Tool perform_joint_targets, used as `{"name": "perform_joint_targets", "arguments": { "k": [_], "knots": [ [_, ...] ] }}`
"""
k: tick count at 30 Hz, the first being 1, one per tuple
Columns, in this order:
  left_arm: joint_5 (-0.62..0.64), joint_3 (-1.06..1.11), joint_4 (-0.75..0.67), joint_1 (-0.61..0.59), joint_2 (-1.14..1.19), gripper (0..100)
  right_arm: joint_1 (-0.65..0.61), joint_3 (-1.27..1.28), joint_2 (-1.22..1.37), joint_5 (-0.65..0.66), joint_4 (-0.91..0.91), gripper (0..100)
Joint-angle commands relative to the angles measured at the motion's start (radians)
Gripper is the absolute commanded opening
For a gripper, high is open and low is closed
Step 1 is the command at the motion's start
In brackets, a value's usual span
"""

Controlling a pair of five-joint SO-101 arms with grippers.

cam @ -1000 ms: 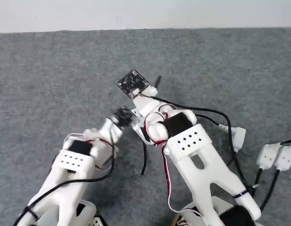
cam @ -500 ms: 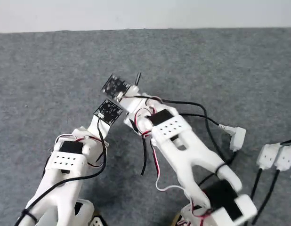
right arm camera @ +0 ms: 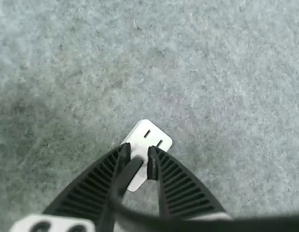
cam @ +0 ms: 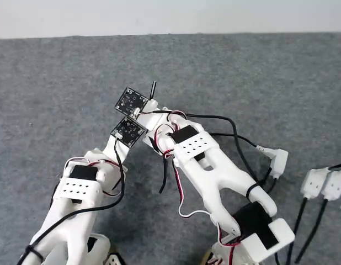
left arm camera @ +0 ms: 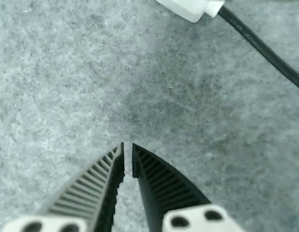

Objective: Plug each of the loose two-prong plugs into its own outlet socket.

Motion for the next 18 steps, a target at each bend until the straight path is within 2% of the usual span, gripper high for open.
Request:
{"name": "perform_joint_targets", "arguments": {
  "k": [1, 7, 18],
  "knots": [
    [-0.014, -0.010, -0.021, -0.003, -0.023, 3, 0.016, -0.060, -0.007, -0.038, 0.025, 0.8],
    [-0.014, -0.008, -0.021, -0.003, -0.023, 3, 0.087, -0.066, 0.084, -0.107, 0.018, 0.8],
    [-0.015, -0.008, -0.021, -0.005, -0.023, 3, 0.085, -0.072, 0.130, -0.163, 0.015, 0.8]
  ]
}}
